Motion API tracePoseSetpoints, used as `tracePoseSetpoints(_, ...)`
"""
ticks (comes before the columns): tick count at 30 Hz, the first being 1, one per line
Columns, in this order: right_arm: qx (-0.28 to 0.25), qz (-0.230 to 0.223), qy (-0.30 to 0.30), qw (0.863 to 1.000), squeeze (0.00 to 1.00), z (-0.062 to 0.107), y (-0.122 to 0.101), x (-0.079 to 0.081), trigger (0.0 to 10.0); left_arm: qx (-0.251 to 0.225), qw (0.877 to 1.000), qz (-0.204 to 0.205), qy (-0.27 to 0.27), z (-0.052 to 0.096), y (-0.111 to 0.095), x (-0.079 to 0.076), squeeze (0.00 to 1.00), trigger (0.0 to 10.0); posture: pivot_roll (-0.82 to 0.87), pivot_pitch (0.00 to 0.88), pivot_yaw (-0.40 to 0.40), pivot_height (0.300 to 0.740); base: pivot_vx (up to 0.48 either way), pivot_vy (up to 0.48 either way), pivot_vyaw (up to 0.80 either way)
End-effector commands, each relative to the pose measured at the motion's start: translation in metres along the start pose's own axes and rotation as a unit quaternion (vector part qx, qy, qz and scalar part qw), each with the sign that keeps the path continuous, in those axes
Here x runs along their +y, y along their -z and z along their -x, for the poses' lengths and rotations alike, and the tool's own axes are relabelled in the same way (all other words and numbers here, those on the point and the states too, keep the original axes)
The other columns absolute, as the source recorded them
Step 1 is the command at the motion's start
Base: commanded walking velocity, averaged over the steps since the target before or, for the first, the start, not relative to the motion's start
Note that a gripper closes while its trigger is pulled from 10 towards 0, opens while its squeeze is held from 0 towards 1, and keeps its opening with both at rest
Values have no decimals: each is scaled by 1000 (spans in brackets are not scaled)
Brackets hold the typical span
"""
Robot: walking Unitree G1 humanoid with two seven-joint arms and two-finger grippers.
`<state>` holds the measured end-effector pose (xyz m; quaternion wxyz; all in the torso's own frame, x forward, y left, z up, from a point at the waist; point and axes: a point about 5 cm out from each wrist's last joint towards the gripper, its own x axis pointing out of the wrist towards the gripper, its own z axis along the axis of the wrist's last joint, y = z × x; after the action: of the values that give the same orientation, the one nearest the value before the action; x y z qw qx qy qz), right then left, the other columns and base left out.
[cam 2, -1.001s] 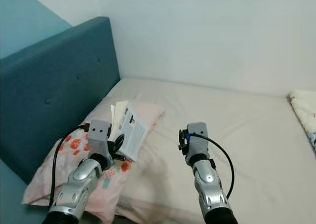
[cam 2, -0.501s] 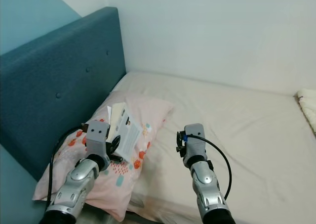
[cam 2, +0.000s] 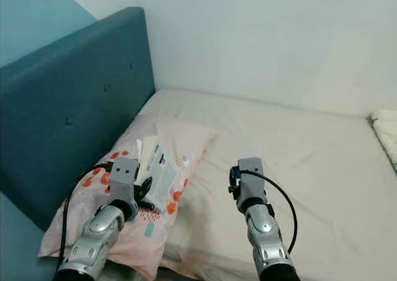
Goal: Clean up the room
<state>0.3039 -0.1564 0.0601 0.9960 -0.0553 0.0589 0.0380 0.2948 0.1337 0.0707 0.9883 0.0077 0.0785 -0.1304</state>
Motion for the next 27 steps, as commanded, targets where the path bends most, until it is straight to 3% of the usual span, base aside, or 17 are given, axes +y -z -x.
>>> tracePoseSetpoints(1, -2, 0, 8, 1000, 0, 1, -1, 1, 10000, -30, 1000, -4, 5, 0, -11, 0, 0, 10000, 7, 0, -61, 730, 0, 0, 0)
tracePoseSetpoints(11, -4, -12, 42, 999, 0, 5, -2, -12, 10000, -66, 994, 31, 76, 6, -22, -14, 0, 10000, -2, 0, -63, 705, 0, 0, 0)
tracePoseSetpoints(27, 0, -16, 42, 999, 0, 9, 0, -11, 10000, -64, 994, 40, 78, 9, -22, -12, 0, 10000, -4, 4, -63, 655, 0, 0, 0)
